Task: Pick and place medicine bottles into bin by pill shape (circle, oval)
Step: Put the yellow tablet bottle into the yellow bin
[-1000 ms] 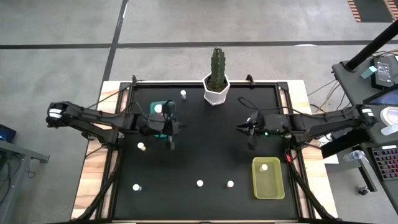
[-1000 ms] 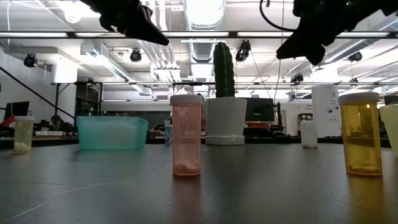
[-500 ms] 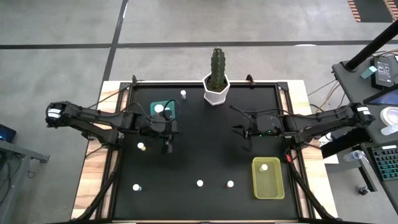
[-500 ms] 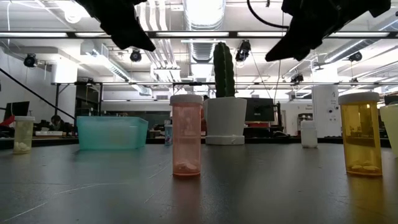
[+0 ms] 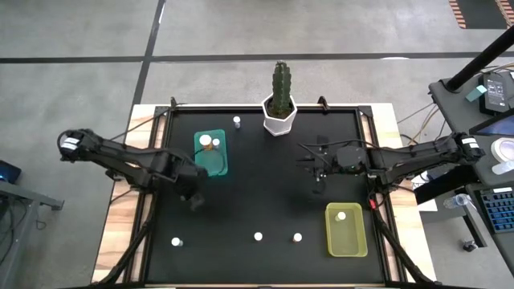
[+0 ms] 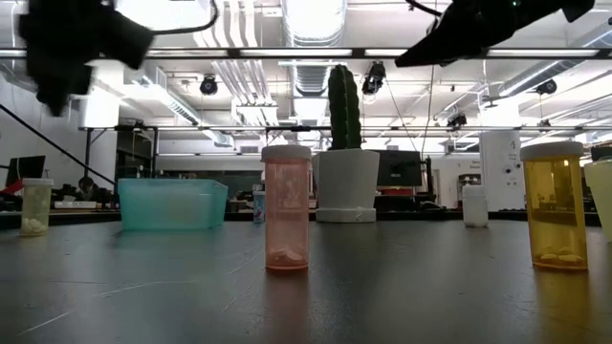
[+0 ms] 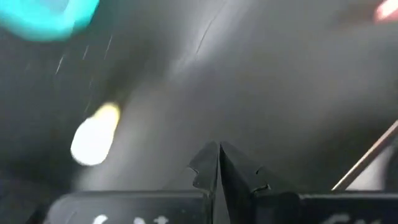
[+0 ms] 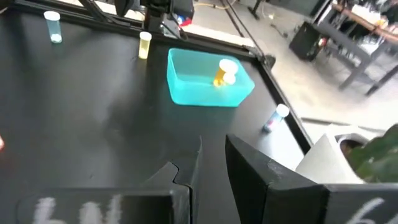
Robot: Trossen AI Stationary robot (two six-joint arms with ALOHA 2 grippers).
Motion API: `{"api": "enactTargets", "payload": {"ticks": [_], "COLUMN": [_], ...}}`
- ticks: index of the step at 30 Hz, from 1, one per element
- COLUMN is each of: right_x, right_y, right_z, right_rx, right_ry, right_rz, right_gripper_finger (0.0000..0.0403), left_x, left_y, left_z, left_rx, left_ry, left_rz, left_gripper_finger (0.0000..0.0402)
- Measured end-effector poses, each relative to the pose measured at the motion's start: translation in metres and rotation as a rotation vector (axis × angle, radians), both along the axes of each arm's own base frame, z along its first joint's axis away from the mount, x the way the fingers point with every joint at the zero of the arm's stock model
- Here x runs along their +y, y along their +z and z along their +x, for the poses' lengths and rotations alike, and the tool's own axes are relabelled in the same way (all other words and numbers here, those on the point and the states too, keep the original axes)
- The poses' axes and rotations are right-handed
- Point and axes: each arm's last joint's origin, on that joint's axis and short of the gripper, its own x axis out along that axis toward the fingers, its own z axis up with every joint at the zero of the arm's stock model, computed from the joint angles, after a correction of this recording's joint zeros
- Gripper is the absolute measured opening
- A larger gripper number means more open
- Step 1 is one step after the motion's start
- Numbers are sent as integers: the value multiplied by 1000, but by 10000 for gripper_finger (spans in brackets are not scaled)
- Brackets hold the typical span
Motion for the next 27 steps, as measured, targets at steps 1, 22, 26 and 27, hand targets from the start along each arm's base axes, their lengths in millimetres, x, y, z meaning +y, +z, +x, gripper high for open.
{"api": "enactTargets", "payload": {"ticks": [1,22,26,27], "right_x": [0,2,2,2], "right_y": [1,6,6,6], "right_z": [0,1,1,1], "right_rx": [-2,-14,-15,-15], "right_ry": [4,52,63,62], "right_rz": [-10,48,63,67], "right_gripper_finger": [63,63,63,63], "left_x": [-4,-17,-14,-13], "left_y": [-1,-29,-38,-39], "left_z": [-4,-40,-42,-43], "left_rx": [36,76,89,92], "left_ry": [-20,-379,-371,-371], "left_rz": [6,304,382,400], "left_gripper_finger": [1,90,157,172]}}
